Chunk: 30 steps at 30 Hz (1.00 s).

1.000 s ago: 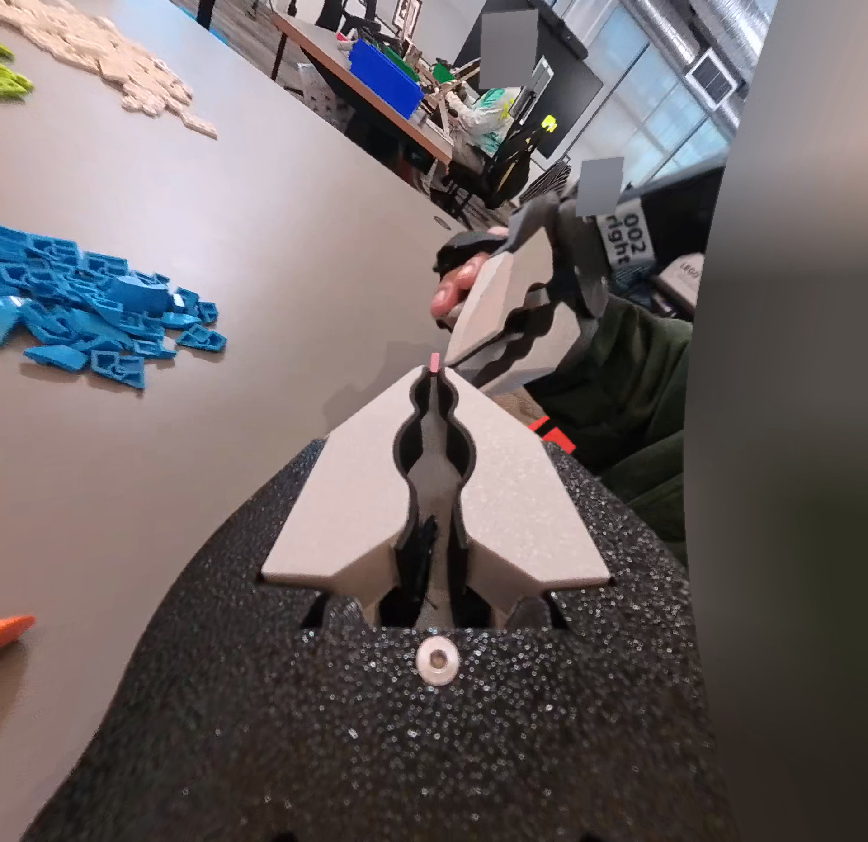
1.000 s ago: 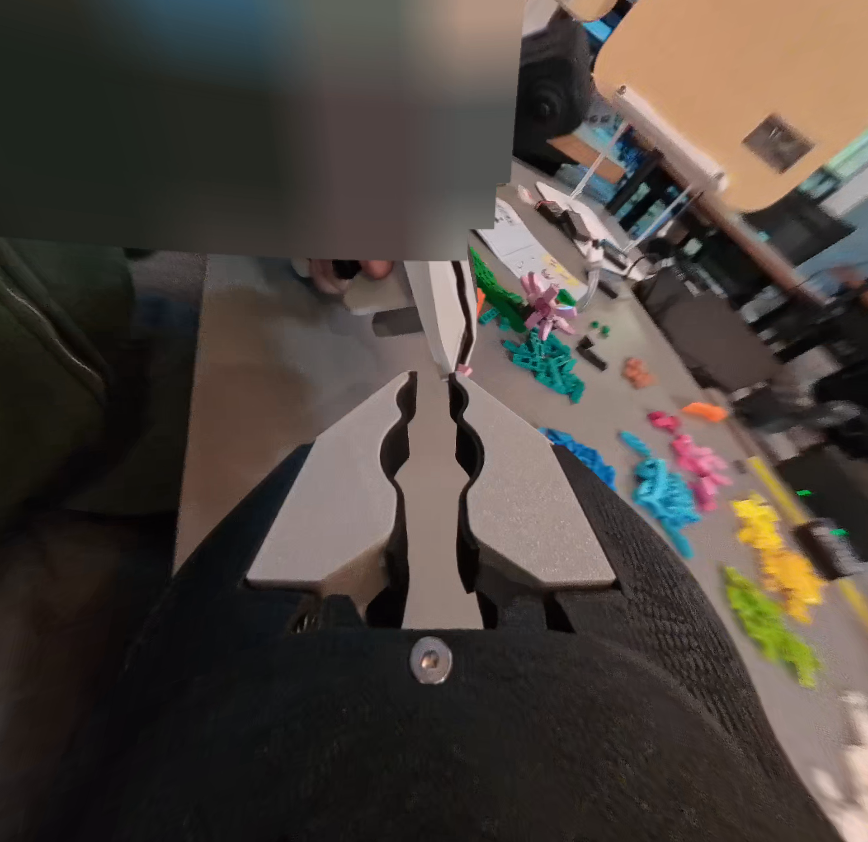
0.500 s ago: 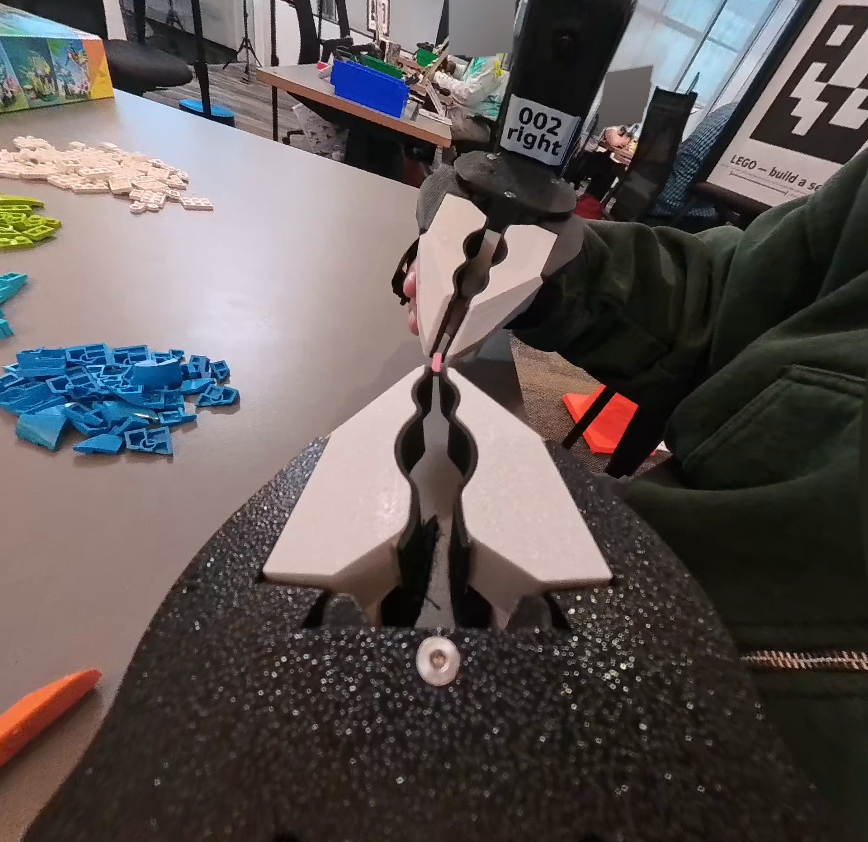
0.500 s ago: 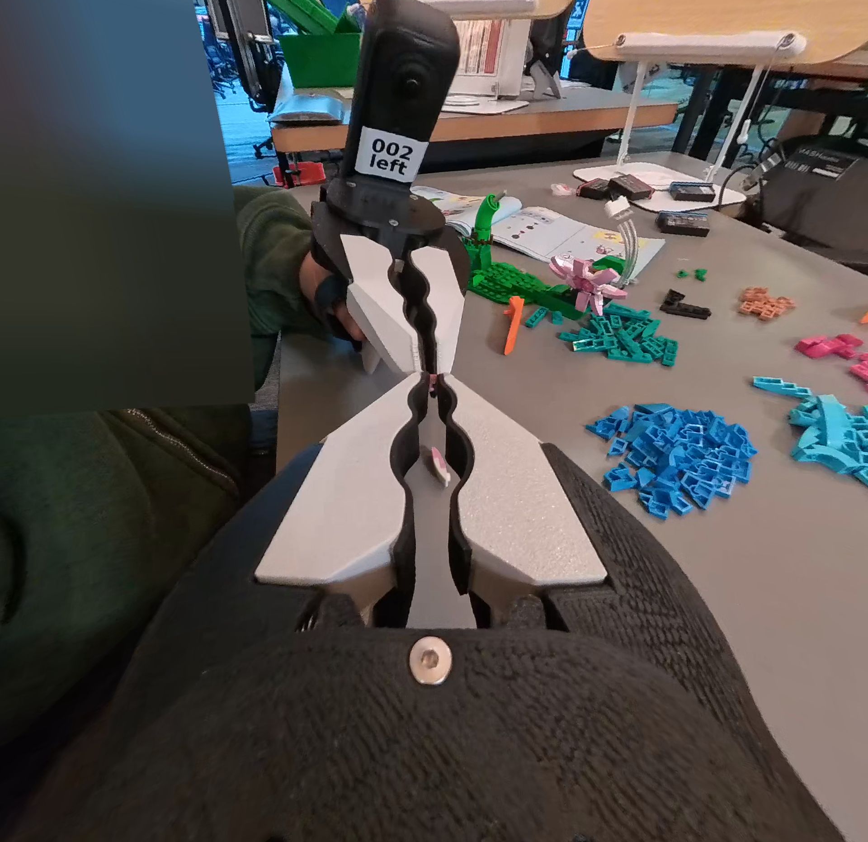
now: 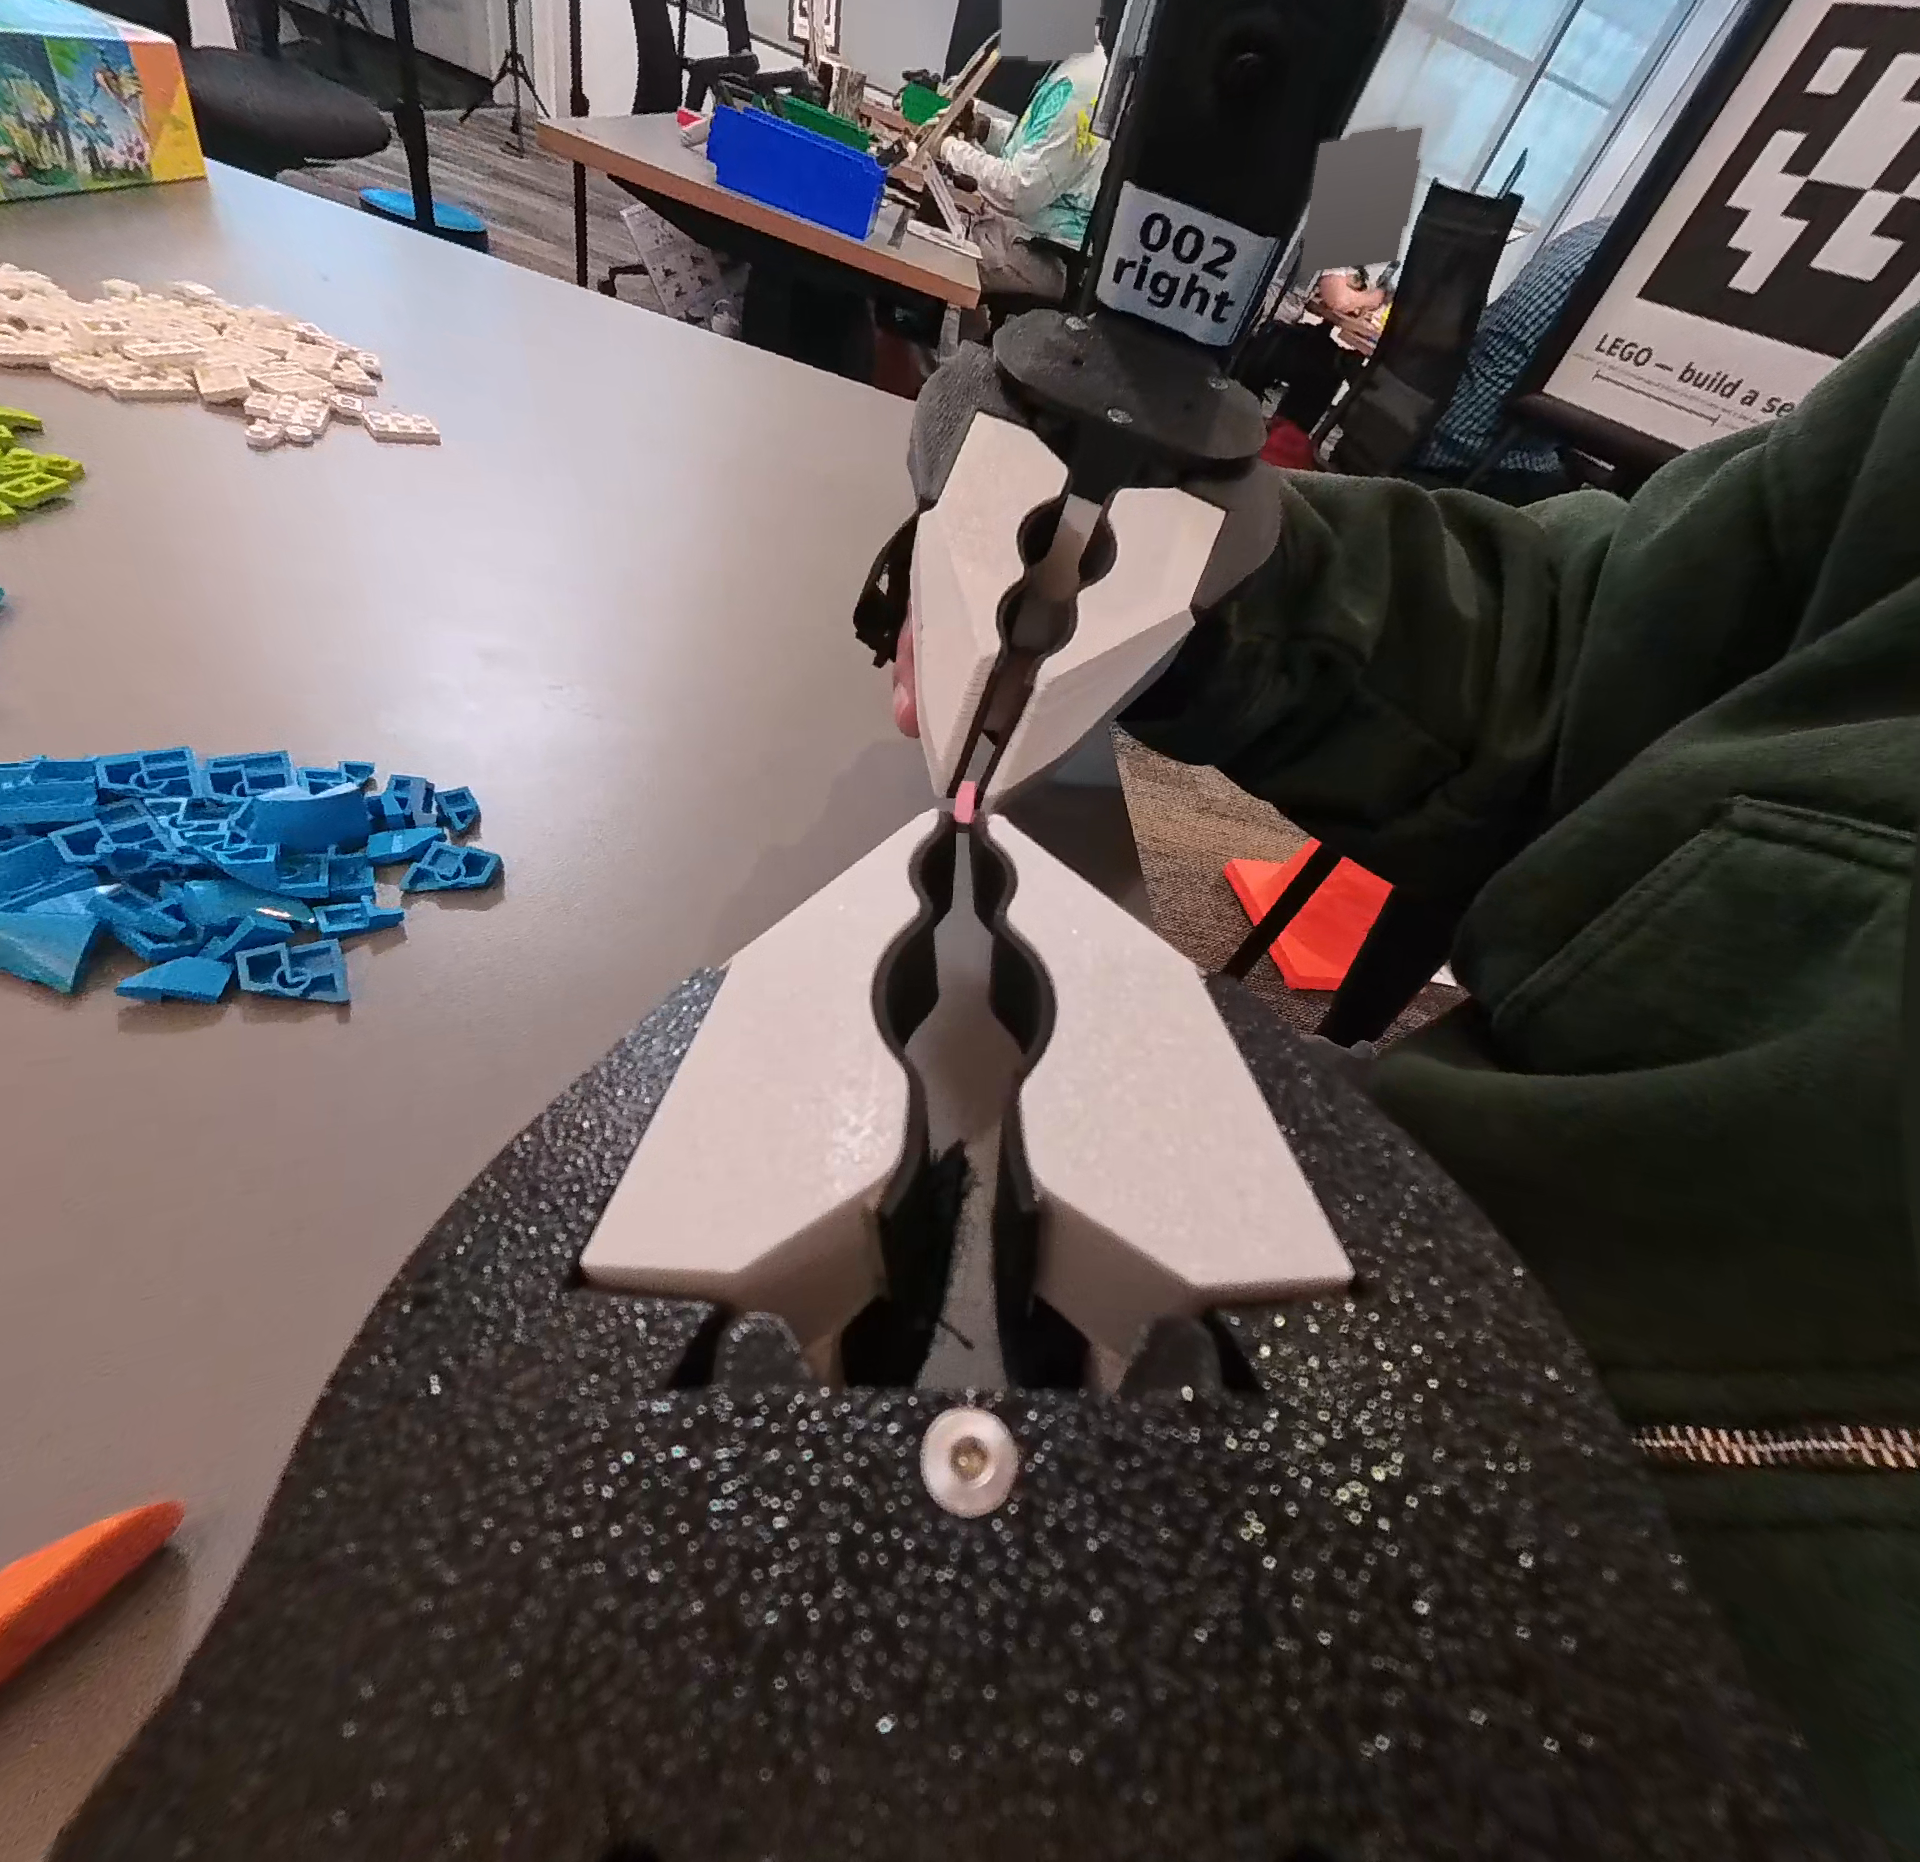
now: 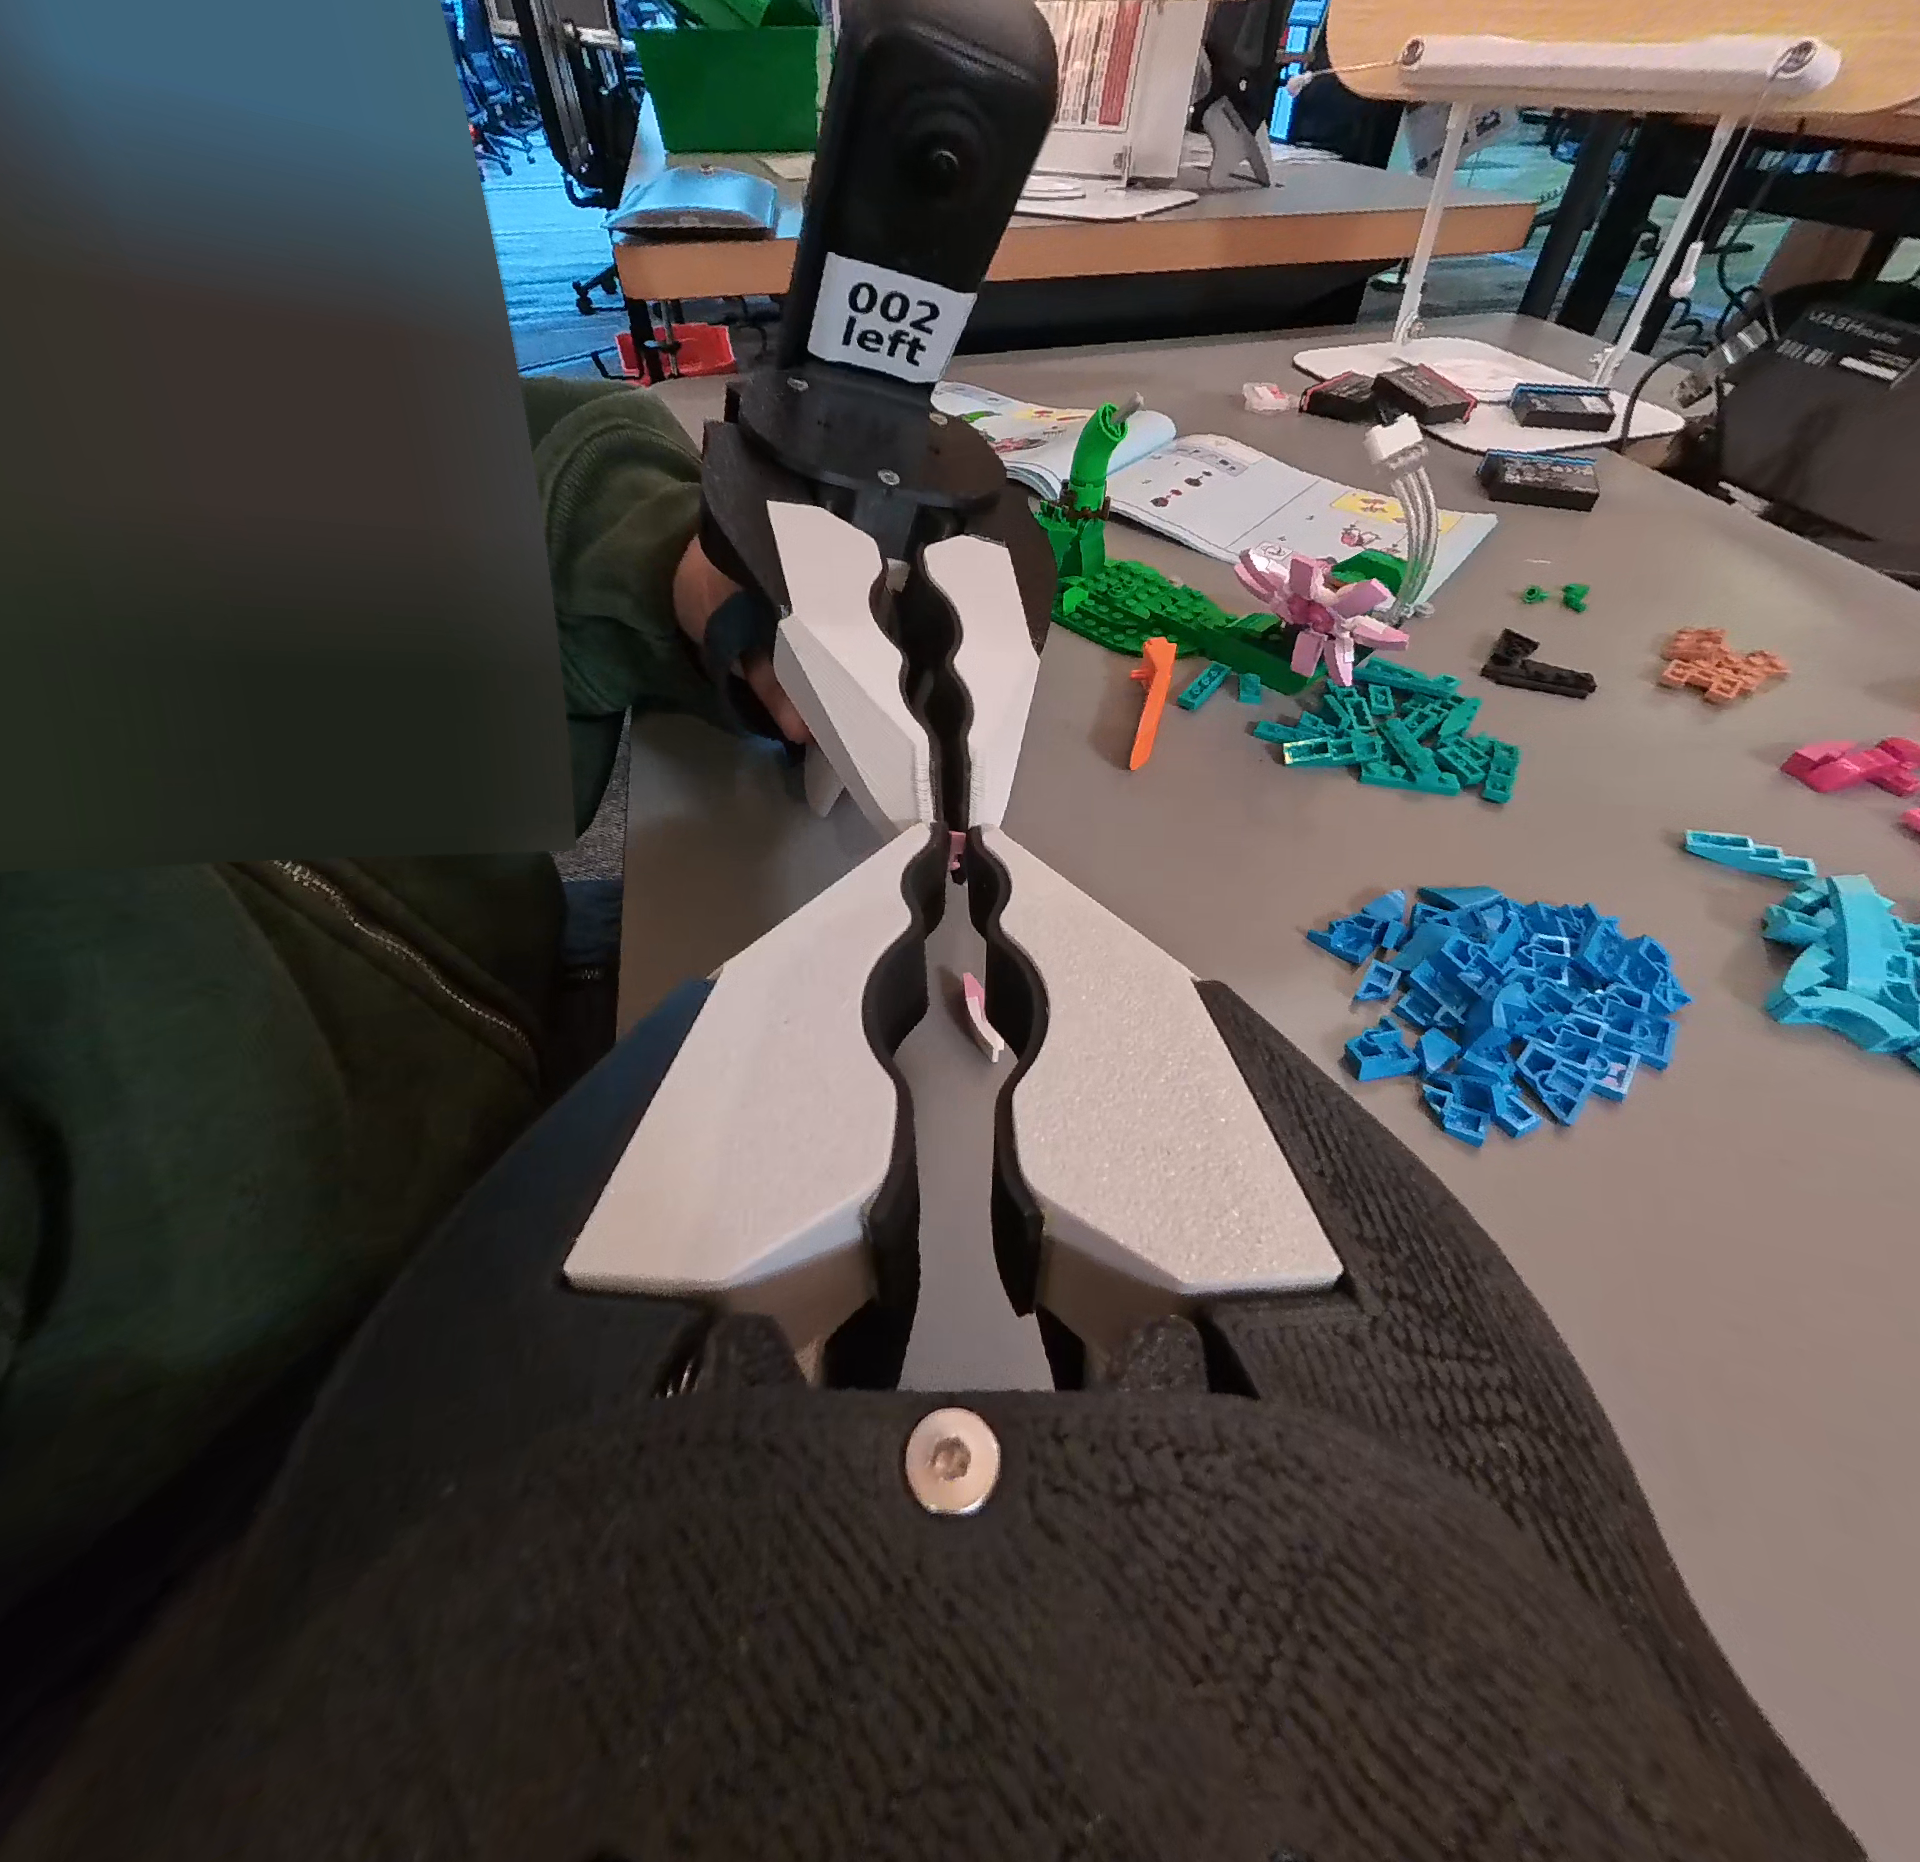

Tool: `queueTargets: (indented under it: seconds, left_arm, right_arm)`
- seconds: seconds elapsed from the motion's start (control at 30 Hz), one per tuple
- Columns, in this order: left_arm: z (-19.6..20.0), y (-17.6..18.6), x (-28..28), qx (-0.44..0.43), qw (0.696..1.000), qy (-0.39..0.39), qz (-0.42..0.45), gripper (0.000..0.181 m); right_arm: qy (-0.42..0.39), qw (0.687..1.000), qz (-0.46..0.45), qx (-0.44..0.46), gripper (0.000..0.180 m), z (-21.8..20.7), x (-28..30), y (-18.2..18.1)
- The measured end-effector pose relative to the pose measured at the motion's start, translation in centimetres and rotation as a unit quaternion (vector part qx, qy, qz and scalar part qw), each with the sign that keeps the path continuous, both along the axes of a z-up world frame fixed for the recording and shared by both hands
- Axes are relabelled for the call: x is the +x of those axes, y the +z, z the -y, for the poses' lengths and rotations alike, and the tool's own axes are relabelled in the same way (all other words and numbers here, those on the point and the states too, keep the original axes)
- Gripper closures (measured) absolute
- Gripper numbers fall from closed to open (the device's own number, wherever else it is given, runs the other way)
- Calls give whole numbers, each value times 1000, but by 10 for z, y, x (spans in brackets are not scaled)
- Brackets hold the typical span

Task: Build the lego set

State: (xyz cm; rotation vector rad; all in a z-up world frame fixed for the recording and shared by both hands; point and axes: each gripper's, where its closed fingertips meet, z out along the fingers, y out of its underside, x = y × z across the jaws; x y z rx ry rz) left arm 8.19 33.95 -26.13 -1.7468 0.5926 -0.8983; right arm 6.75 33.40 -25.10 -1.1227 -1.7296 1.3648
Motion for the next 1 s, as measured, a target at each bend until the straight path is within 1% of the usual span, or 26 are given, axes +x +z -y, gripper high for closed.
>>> queueTargets:
  seconds: [0.2,0.27,0.3,0.33,0.4,0.5,0.57,0.6,0.67,0.73,0.83,1.0]
  left_arm:
    - [-2,2,-2,55,996,21,-60,179]
    - [-3,1,-3,46,997,26,-59,180]
    - [-4,1,-4,32,998,30,-49,180]
    - [-5,2,-4,16,999,30,-31,180]
    - [-4,7,-4,-16,999,23,20,180]
    - [1,18,-2,-69,993,-2,92,180]
    - [4,19,0,-112,985,-16,127,180]
    - [6,19,1,-133,980,-24,146,180]
    - [9,20,2,-159,970,-39,179,180]
    - [11,21,4,-177,962,-54,200,180]
    - [15,18,6,-198,955,-69,210,180]
    - [20,16,11,-221,945,-95,221,181]
  right_arm:
    - [-2,998,14,-54,179,-2,-1,2]
    - [-7,999,12,-52,179,-3,-2,2]
    - [-13,999,6,-37,178,-5,-2,2]
    - [-21,1000,-5,-11,177,-7,-3,3]
    - [-35,996,-40,66,170,-10,-3,7]
    - [-43,972,-94,212,165,-7,1,16]
    - [-38,955,-107,275,165,-1,3,19]
    - [-33,951,-108,288,164,1,3,19]
    - [-20,950,-97,298,165,5,5,16]
    - [-1,954,-78,288,163,8,7,10]
    - [22,966,-66,248,161,15,10,9]
    - [37,973,-68,219,166,20,12,11]
